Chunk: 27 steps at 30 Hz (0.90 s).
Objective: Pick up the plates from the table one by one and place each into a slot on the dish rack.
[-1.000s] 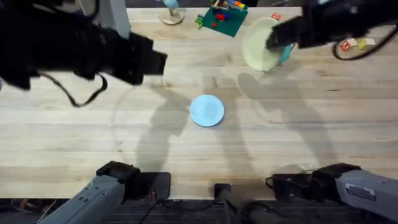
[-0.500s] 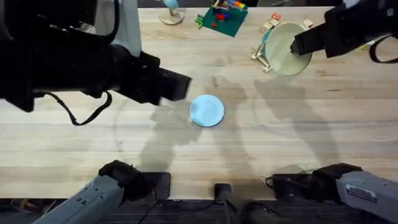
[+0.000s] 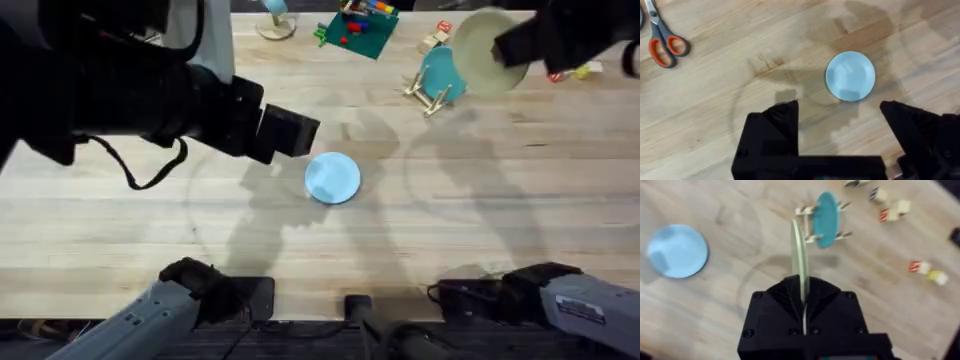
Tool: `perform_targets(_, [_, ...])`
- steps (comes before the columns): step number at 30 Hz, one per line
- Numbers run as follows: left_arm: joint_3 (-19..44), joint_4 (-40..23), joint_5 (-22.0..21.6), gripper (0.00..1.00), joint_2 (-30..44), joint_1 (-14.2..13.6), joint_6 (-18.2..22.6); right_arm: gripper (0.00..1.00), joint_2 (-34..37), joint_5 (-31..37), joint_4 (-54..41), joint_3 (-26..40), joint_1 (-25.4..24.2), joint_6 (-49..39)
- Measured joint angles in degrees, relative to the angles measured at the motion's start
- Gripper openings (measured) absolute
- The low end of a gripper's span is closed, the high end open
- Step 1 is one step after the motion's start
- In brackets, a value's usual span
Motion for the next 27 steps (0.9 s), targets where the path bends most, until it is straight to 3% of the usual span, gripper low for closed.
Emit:
perform_targets(12, [-0.01,-0.02,-0.02,0.994,-0.02,0.0,0.0,0.031,9.4,1.94,1.79,10.33,-4.28,-5.66])
perform_targets(27, [-0.02,-0.02,-0.02,0.993,0.0,0.0,0.0,0.031,11.65,-1.41,3.06,11.3,-8.23,-8.42])
